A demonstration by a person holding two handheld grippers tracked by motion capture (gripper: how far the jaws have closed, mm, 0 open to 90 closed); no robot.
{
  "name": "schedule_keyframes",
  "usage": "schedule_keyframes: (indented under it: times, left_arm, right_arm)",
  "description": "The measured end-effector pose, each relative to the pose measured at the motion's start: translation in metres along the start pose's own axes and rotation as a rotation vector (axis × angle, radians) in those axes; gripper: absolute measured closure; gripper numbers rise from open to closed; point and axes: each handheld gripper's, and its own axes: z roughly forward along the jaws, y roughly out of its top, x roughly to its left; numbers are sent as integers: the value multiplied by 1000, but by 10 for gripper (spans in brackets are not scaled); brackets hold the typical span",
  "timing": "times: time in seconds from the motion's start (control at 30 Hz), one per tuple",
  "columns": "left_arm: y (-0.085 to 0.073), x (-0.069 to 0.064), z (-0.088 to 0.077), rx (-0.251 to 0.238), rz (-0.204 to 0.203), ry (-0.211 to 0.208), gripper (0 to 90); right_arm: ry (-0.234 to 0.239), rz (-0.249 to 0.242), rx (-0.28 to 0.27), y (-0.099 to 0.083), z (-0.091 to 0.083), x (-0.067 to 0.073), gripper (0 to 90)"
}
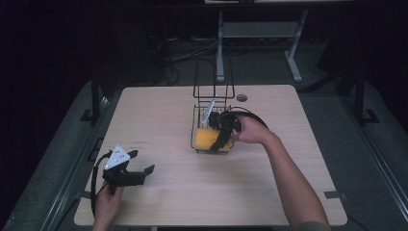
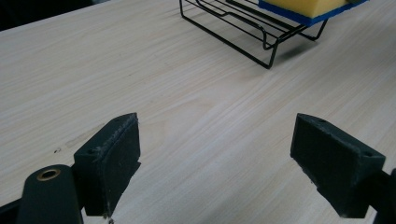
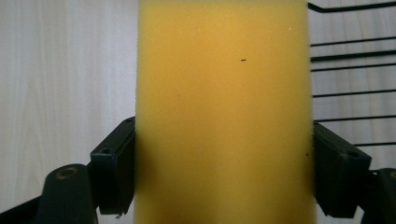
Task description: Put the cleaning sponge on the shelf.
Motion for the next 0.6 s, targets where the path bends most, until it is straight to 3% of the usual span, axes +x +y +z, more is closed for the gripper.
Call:
schedule_keyframes:
  times: [0.3,0.33,0.53,0.6]
  left_arm:
    - [0,0,0,2,7,2,153]
    - [0,-1,0,-1,9,1,153]
    - [0,-1,0,3,11,2,153]
    - [0,-1,0,-3,9,2,153]
  right_arm:
    - [9,15,21,3,3,-14,215]
    - [2,22,47,3,5,-16,215]
    - [10,29,49,8,3,-23,215]
    - [19,37,22,7,4,-27,215]
